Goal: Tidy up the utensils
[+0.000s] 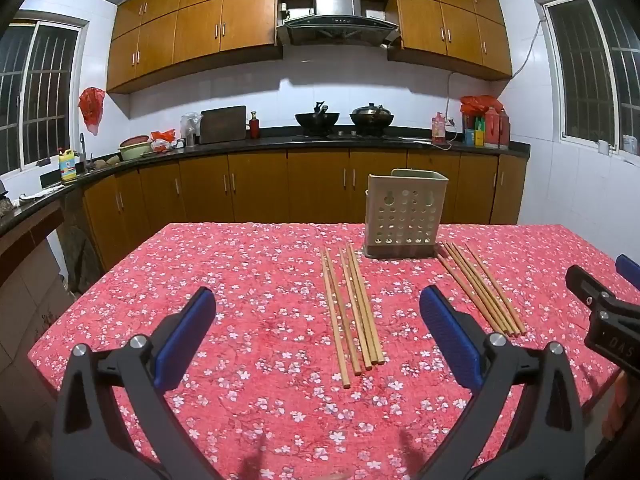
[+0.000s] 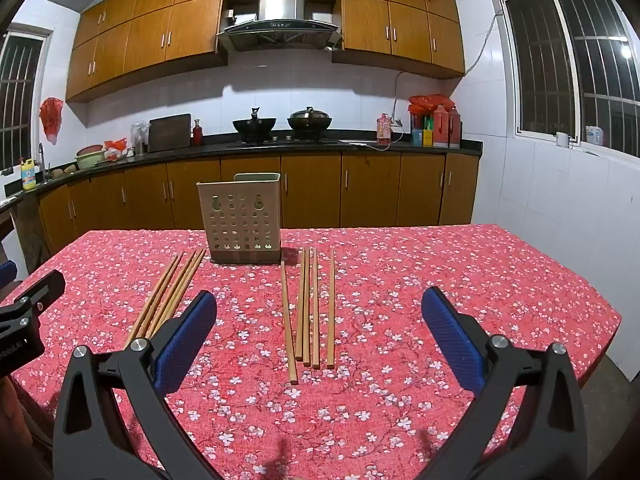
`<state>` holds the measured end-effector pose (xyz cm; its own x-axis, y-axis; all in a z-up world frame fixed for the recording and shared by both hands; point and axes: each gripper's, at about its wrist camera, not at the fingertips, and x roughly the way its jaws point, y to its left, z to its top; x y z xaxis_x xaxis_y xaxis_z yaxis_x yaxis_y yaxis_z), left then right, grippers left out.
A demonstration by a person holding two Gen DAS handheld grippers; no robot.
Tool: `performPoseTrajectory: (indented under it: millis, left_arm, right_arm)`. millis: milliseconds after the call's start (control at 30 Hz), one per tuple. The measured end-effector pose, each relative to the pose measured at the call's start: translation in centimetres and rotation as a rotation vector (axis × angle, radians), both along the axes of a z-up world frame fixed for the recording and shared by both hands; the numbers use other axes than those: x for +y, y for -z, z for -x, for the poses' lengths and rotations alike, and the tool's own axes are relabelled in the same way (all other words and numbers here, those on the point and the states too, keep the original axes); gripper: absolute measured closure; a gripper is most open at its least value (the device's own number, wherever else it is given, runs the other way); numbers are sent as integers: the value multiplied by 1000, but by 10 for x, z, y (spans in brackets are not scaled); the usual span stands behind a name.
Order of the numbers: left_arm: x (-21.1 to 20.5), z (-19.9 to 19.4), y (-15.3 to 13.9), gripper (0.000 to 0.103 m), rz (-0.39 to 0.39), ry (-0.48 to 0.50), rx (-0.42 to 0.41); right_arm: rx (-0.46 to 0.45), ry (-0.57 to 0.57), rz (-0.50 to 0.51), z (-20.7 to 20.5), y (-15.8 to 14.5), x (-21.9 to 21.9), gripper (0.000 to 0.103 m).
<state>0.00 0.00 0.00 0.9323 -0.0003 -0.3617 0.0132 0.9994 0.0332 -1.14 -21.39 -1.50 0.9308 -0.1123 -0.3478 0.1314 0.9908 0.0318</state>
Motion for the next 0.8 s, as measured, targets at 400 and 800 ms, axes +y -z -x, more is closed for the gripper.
performPoseTrajectory:
  millis: [400, 800]
  left_arm:
    - [0, 0, 0, 4, 4, 0, 2]
    - [0, 0, 0, 4, 4, 1, 3]
  right_arm:
    - [1, 1, 1, 0, 0, 0, 2]
    - [1, 1, 0, 0, 1, 0, 2]
